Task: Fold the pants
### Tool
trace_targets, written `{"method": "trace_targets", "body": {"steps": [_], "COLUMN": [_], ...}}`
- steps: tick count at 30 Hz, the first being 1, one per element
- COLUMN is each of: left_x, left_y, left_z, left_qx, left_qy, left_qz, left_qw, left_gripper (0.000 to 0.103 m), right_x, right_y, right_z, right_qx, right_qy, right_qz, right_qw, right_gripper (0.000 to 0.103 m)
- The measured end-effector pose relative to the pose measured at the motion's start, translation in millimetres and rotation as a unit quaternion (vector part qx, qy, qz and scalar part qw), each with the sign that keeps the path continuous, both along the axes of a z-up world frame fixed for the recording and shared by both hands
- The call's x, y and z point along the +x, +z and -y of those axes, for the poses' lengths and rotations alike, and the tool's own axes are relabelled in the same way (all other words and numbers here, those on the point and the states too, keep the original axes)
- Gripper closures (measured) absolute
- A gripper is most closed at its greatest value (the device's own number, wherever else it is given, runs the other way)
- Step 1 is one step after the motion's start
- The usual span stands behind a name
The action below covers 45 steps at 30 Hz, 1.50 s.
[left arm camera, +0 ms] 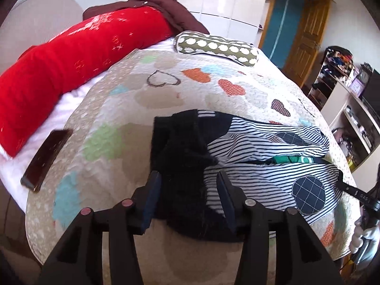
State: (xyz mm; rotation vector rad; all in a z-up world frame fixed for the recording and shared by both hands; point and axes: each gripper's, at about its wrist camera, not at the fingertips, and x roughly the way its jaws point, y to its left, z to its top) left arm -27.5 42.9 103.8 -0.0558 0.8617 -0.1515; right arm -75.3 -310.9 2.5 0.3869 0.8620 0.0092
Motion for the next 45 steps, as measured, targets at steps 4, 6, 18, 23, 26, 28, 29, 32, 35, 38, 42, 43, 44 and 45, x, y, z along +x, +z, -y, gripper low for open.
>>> {"method": "trace_targets", "body": {"steps": [4,6,18,23,26,28,29,32,35,38,42,43,44,45], "left_x": [10,13,19,16,19,29,38,73,109,146,180,188,193,199], "left_y": [-1,-3,-12,-8,-3,1,3,8,3,-15,-43,-52,-58,-66], "left_z": [18,28,48,46,46,46,46,51,62,75,89,91,91,92], "left_qx": [0.017,0.037,0.095,0.097,0.09,0.081,0.08,0.092,0.116,0.127,0.141,0.142,0.144,0.147], "left_qy": [-0.017,-0.023,-0.014,-0.012,-0.024,-0.046,-0.059,-0.097,-0.131,-0.165,-0.206,-0.215,-0.219,-0.226], "left_qz": [0.0,0.003,0.006,0.012,0.01,0.005,0.001,-0.005,-0.02,-0.055,-0.093,-0.104,-0.11,-0.119], "left_qw": [0.9997,0.9991,0.9954,0.9951,0.9956,0.9956,0.995,0.991,0.9843,0.9764,0.9639,0.9606,0.9587,0.9555], "left_gripper": [0.055,0.055,0.051,0.051,0.05,0.05,0.05,0.049,0.048,0.048,0.048,0.048,0.048,0.048], "right_x": [4,13,24,-7,4,29,38,74,109,147,196,206,214,222], "right_y": [11,14,29,69,76,75,75,73,67,52,23,15,7,1], "right_z": [-1,-3,-32,-37,-28,-26,-29,-50,-74,-99,-114,-115,-116,-118], "right_qx": [-0.01,-0.013,-0.026,-0.101,-0.078,-0.065,-0.072,-0.115,-0.138,-0.167,-0.2,-0.201,-0.202,-0.204], "right_qy": [0.015,0.021,0.028,-0.042,-0.032,0.008,0.025,0.107,0.184,0.238,0.274,0.284,0.293,0.301], "right_qz": [0.017,0.019,0.067,0.164,0.165,0.126,0.116,0.08,0.049,0.009,-0.033,-0.042,-0.051,-0.057], "right_qw": [1.0,1.0,0.997,0.98,0.983,0.99,0.99,0.984,0.972,0.957,0.94,0.937,0.933,0.93], "right_gripper": [0.057,0.057,0.057,0.024,0.009,0.024,0.029,0.031,0.031,0.031,0.031,0.031,0.031,0.031]}}
